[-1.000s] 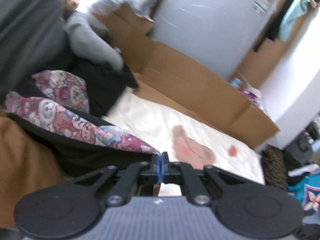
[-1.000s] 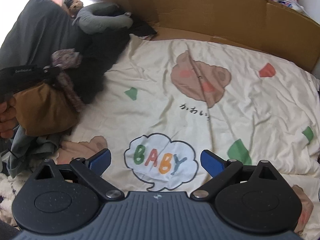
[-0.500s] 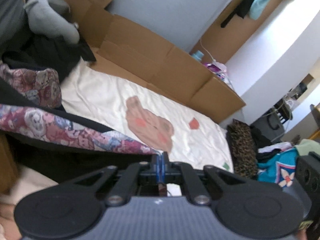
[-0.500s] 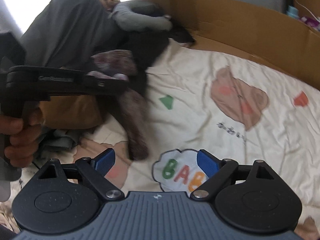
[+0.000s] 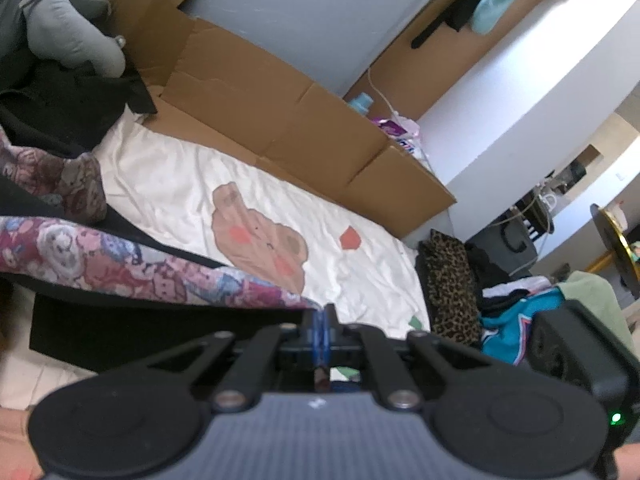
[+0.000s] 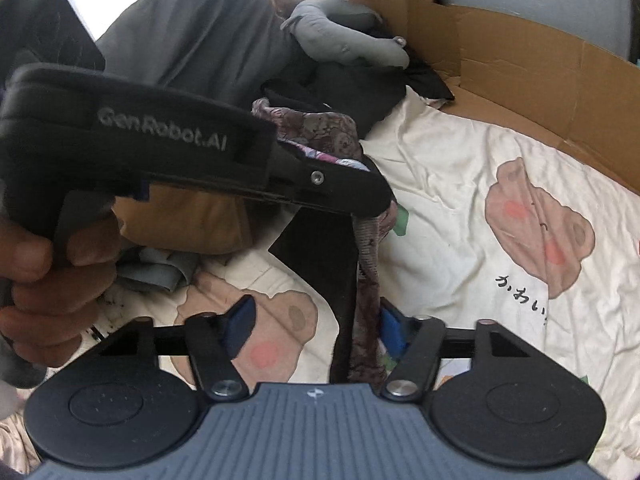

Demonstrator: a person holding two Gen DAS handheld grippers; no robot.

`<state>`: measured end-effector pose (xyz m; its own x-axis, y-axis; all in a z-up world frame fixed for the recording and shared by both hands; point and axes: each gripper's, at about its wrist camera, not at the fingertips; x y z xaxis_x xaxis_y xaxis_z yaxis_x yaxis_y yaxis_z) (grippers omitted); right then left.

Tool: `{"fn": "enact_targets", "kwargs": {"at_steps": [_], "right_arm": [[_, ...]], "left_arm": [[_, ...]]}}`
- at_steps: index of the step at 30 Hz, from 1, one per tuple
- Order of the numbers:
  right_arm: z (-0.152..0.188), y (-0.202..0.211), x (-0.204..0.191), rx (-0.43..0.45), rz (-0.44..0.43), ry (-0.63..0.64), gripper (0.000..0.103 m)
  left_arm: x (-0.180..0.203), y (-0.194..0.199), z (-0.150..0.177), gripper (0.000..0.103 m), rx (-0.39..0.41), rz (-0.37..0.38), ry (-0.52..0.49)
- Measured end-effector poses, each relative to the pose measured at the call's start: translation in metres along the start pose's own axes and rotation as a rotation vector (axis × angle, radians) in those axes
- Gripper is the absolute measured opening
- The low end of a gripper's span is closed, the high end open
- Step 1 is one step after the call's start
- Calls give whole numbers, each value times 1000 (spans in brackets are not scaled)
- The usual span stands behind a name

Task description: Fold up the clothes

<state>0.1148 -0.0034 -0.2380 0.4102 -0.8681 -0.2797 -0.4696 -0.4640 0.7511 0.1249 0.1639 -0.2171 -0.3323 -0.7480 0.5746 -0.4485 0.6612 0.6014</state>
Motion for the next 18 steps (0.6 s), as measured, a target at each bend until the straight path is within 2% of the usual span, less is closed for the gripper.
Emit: {"fn": "enact_targets", "kwargs": {"at_steps": [2, 4, 5, 6, 7, 8, 15, 17, 18], "right_arm": [[-1, -1, -1, 8, -4, -2, 59], [-2, -4, -2, 14, -10, 0, 53], [-2, -5, -2, 14, -14, 2, 42], [-2, -7, -1, 9, -17, 0, 20], [-2, -9, -1, 0, -16, -7, 7], [-2, -10, -1, -7, -15, -14, 3], [3, -1, 6, -5, 56, -12, 1], [4, 0, 12, -6, 85, -22, 1], [4, 0, 17, -8, 105, -30, 1]], "left_arm": [[1, 1, 0, 1, -1, 9, -1], [2, 3, -1, 1, -2, 18, -1], [2, 3, -1, 1, -1, 22, 1], [2, 3, 0, 1, -2, 25, 4], [1, 3, 0, 1, -5, 24, 9], [0, 2, 1, 2, -8, 23, 14], [-7, -1, 4, 7, -30, 12, 49], [-13, -1, 7, 27, -36, -22, 70], [-17, 0, 8, 32, -40, -39, 81]]}}
Point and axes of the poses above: each gripper's, at about its wrist camera, not at the fingertips, and y roughly against the way its jaws point, x to its right, z to its underside
